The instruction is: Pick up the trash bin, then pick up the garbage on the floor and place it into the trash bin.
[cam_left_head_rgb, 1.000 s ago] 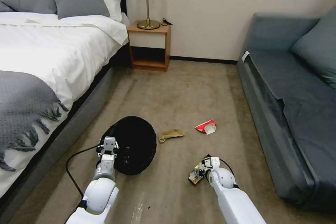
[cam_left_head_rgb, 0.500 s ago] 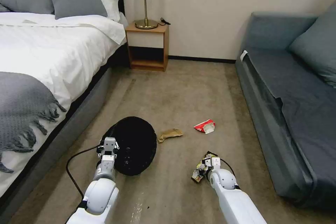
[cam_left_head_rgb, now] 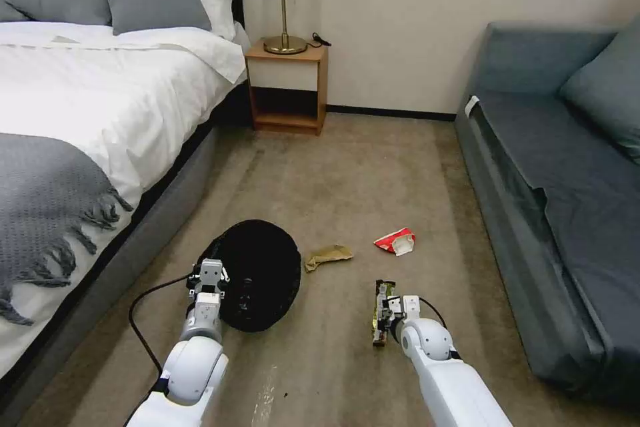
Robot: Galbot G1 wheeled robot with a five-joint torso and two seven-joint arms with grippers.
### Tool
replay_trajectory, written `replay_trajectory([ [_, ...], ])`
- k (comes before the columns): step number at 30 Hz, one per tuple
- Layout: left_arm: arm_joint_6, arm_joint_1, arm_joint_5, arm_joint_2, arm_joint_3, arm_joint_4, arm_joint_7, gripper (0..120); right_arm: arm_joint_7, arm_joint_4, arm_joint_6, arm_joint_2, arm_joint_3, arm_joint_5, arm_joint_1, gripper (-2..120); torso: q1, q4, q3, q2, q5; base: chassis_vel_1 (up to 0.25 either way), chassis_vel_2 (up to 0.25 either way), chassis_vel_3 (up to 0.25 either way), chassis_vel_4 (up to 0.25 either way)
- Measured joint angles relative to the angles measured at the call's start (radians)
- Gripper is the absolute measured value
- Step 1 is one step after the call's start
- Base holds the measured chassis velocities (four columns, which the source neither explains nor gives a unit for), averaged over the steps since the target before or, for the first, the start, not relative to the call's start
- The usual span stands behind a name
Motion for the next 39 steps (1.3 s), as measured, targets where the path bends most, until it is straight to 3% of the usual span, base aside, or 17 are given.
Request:
replay_trajectory([
  [9,0.002,-0.007,-0.001,0.003,0.005,0.001,0.000,4,-0.019,0.063,0.032,-0.012,-0.001,-0.014,0.005,0,0.000,-0.0001,0.000,0.000,-0.0002,0.000,0.000,0.000,0.000],
  [20,0.006,-0.019,0.004,-0.013,0.026,0.001,-0.002,4,-0.094,0.250,0.091,-0.026,-0.043,0.093,-0.009,0,0.000,-0.0002,0.000,0.000,-0.0003,0.000,0.000,0.000,0.000],
  [23,0.006,-0.024,0.009,-0.019,0.039,0.004,-0.004,4,-0.106,0.361,0.099,-0.014,-0.099,0.149,-0.010,0,0.000,-0.0001,0.000,0.000,-0.0004,0.000,0.000,0.000,0.000],
  [29,0.006,-0.015,0.018,-0.027,0.048,-0.008,-0.006,4,-0.102,0.449,0.112,0.018,-0.196,0.183,-0.005,0,0.000,-0.0001,0.000,0.000,-0.0006,0.000,0.000,0.000,0.000],
  [39,0.005,0.028,0.035,-0.025,0.067,-0.072,-0.005,4,-0.103,0.353,0.173,0.087,-0.295,0.125,0.012,0,0.000,0.0000,0.000,0.000,-0.0004,0.000,0.000,0.000,0.000],
])
